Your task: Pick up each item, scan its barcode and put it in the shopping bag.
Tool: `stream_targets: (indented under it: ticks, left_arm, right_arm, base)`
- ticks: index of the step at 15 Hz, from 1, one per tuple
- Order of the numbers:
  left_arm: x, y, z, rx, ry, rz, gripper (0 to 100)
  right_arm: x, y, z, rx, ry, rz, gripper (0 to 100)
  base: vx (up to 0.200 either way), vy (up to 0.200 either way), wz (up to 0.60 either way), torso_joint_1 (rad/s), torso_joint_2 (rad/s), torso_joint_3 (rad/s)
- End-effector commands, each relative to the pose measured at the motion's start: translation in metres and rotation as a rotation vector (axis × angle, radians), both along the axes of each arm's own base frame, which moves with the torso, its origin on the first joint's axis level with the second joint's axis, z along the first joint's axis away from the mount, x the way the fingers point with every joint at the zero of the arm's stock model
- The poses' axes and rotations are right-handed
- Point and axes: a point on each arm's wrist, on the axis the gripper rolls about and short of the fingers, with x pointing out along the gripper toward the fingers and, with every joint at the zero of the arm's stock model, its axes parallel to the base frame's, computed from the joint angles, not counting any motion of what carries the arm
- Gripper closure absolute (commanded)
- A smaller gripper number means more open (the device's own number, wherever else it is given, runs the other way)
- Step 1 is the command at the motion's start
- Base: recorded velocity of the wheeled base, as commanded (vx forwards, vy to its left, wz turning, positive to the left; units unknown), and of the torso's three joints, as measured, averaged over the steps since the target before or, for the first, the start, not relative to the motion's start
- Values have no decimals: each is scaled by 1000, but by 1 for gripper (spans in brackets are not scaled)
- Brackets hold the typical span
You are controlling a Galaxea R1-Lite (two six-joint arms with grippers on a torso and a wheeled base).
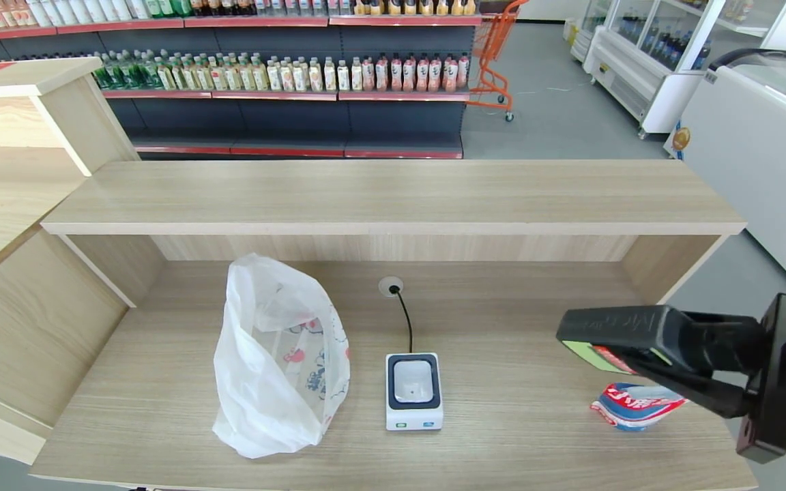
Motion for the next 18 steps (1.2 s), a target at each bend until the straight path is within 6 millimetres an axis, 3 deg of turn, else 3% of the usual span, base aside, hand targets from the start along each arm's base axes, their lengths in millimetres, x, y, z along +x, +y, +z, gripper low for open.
stream_targets:
  ticks: [1,3,6,18]
  left_arm:
    - [0,0,0,-1,0,0,0]
    - [0,0,0,-1,0,0,0]
    - [0,0,0,1,0,0,0]
    - [0,0,0,1,0,0,0]
  right_arm:
    - [1,-24,-16,364,426,-396,100]
    - [-3,-17,-34,578,786,-487,100]
    - [9,-11,-47,720,1007,-583,100]
    - [12,6,-51,718,1107,-545,100]
  base:
    - [0,0,0,0,0,0]
    - [0,0,0,0,0,0]
    - [0,0,0,0,0,0]
    - [0,0,0,0,0,0]
